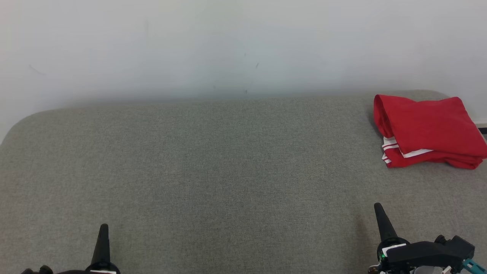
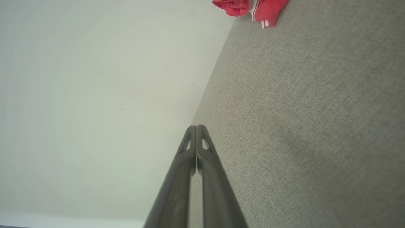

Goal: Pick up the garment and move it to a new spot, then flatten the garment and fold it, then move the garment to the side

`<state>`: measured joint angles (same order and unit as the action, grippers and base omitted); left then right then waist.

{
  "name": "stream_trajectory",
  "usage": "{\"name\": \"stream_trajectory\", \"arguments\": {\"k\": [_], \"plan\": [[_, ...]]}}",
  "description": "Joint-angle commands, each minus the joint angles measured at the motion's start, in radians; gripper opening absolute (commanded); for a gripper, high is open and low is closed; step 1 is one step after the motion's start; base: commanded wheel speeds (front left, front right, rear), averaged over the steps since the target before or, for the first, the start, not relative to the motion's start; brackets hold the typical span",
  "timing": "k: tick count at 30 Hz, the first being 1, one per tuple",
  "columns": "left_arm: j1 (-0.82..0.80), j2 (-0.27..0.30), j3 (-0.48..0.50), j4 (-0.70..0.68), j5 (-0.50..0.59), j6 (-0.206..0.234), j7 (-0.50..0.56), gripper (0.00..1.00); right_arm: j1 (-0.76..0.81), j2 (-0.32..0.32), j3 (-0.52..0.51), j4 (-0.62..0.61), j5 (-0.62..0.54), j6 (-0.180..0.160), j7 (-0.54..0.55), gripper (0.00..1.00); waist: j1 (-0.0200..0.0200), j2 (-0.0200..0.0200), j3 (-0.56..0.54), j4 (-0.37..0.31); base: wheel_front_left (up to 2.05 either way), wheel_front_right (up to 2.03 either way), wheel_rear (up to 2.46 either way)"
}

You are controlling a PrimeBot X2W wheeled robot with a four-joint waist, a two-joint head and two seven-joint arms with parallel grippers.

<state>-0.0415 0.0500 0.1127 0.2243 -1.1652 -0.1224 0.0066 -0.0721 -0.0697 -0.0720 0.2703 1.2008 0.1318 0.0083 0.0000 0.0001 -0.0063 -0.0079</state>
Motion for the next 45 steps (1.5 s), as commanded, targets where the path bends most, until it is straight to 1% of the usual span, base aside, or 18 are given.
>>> {"name": "stream_trajectory", "arguments": {"k": [1, 9, 23, 45], "plan": [[-0.021, 0.002, 0.002, -0.003, -0.026, -0.002, 0.006, 0.00, -0.018, 0.004, -0.005, -0.012, 0.028, -0.001, 0.005, 0.00, 0.0000, -0.0001, 0.000, 0.000, 0.00, 0.00, 0.00], [-0.033, 0.001, 0.002, 0.001, -0.117, -0.004, 0.029, 0.00, -0.022, 0.007, -0.013, -0.015, 0.108, -0.001, 0.027, 0.00, 0.0000, -0.0001, 0.002, 0.002, 0.00, 0.00, 0.00], [-0.048, 0.001, 0.002, 0.010, -0.241, -0.007, 0.059, 0.00, -0.030, 0.013, -0.024, -0.020, 0.223, -0.002, 0.057, 0.00, 0.0000, -0.0001, 0.004, 0.004, 0.00, 0.00, 0.00], [-0.068, 0.001, 0.003, 0.020, -0.402, -0.011, 0.100, 0.00, -0.036, 0.020, -0.039, -0.026, 0.369, -0.002, 0.097, 0.00, 0.0000, -0.0001, 0.008, 0.007, 0.00, 0.00, 0.00]]}}
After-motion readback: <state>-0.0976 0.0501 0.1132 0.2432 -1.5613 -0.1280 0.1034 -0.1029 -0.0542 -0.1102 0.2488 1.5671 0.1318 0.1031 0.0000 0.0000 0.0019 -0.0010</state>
